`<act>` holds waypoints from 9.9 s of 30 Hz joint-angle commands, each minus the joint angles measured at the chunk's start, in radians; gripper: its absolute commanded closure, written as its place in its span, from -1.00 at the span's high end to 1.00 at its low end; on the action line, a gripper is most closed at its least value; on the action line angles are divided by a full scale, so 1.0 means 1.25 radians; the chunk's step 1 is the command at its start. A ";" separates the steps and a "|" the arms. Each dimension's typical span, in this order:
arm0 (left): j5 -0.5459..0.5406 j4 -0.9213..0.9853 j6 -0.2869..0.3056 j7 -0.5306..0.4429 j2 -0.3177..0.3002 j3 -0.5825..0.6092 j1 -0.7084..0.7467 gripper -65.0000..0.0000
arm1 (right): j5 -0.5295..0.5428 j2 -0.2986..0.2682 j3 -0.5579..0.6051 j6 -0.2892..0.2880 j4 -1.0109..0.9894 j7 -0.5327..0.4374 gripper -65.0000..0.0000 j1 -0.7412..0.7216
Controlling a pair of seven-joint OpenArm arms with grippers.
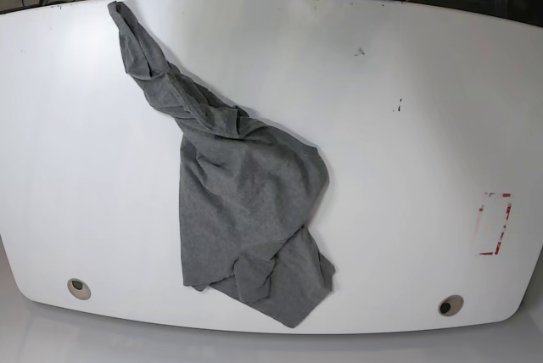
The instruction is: Fold the T-shirt properly
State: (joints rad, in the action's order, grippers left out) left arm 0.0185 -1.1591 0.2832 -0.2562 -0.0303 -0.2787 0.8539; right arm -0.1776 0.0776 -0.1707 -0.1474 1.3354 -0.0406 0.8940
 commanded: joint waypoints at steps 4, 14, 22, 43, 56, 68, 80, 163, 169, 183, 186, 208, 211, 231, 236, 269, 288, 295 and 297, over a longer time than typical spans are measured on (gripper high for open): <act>-0.034 -0.127 0.002 -0.017 0.005 -0.001 0.098 -0.59 | 0.004 0.000 -0.002 0.000 0.109 -0.009 -0.22 0.086; -0.096 -0.341 0.002 -0.017 0.004 0.000 0.237 -0.59 | 0.004 0.006 0.000 0.000 0.310 -0.009 -0.22 0.210; -0.148 -0.512 0.002 -0.017 0.000 -0.013 0.320 -0.59 | 0.005 0.006 0.000 0.000 0.446 -0.007 -0.22 0.256; -0.157 -0.656 0.002 -0.017 0.000 -0.059 0.179 -0.09 | 0.004 0.004 0.027 0.000 0.545 0.022 -0.22 0.082; -0.154 -0.665 0.002 -0.017 -0.013 -0.029 0.045 0.17 | -0.002 -0.001 0.061 -0.002 0.546 0.023 -0.20 -0.073; -0.154 -0.664 0.002 -0.017 -0.034 -0.028 0.004 0.17 | -0.002 -0.001 0.061 -0.090 0.551 0.120 -0.19 -0.204; -0.154 -0.659 0.002 -0.015 -0.035 -0.033 0.006 0.18 | -0.002 -0.066 0.145 -0.158 0.551 0.238 0.12 -0.338; -0.153 -0.657 0.002 0.091 -0.034 -0.118 -0.038 0.18 | 0.004 -0.183 0.188 -0.311 0.283 0.369 -0.92 -0.586; -0.153 -0.657 0.002 0.091 -0.034 -0.114 -0.039 0.18 | 0.004 -0.182 0.189 -0.311 0.339 0.369 -1.00 -0.564; -0.155 -0.625 0.002 0.166 -0.034 -0.058 -0.117 0.18 | -0.001 -0.182 0.240 -0.306 0.489 0.371 -1.00 -0.673; -0.157 -0.625 0.002 0.234 -0.034 -0.046 -0.157 0.18 | -0.001 -0.181 0.243 -0.306 0.489 0.371 -1.00 -0.738; -0.252 -0.624 0.002 0.489 -0.033 0.031 -0.398 0.18 | -0.001 -0.181 0.380 -0.311 0.508 0.506 -1.00 -1.285; -0.294 -0.592 0.002 0.531 -0.035 0.033 -0.436 0.18 | -0.001 -0.181 0.404 -0.311 0.508 0.506 -1.00 -1.323; -0.311 -0.192 0.002 0.558 -0.018 0.203 -0.719 0.18 | -0.001 -0.179 0.433 -0.311 0.508 0.507 -1.00 -1.365; -0.308 -0.125 0.002 0.526 0.000 0.205 -0.766 0.18 | -0.001 -0.182 0.428 -0.311 0.508 0.507 -1.00 -1.363; -0.311 0.174 0.002 0.521 0.042 0.285 -0.884 0.14 | 0.000 -0.184 0.427 -0.311 0.510 0.507 -1.00 -1.363; -0.311 0.223 0.002 0.490 0.053 0.282 -0.911 -1.00 | 0.000 -0.185 0.412 -0.311 0.510 0.507 -1.00 -1.350; -0.312 0.096 0.002 0.514 0.024 0.258 -0.845 -1.00 | 0.000 -0.185 0.350 -0.311 0.489 0.507 -1.00 -1.354; -0.311 0.045 0.002 0.539 0.005 0.241 -0.832 -1.00 | 0.000 -0.185 0.327 -0.311 0.480 0.507 -1.00 -1.355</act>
State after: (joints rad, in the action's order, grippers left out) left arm -0.4076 -1.0512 0.3172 0.3691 0.0158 0.0437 -0.1864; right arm -0.1761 -0.1505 0.2619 -0.5510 1.9369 0.6117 -0.7631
